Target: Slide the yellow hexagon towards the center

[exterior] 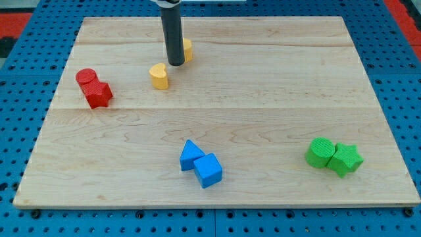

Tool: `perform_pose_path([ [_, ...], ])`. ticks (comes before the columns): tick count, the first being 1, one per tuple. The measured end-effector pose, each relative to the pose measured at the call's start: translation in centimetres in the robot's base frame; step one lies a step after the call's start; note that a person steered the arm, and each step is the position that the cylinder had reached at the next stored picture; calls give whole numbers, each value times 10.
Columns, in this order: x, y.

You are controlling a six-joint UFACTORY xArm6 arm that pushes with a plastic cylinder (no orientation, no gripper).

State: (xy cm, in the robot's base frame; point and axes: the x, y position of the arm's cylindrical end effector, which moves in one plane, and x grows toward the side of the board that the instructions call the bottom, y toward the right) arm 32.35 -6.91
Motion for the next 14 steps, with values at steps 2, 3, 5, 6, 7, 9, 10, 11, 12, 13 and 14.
perform_pose_path([
  [2,-1,-36],
  [3,-1,-76],
  [5,35,-76],
  [6,45,-76],
  [7,45,-76],
  [9,-3,-76],
  [10,-38,-69],
  [11,-52,-50],
  [12,-53,-50],
  [13,-47,-29],
  [14,-43,-2],
])
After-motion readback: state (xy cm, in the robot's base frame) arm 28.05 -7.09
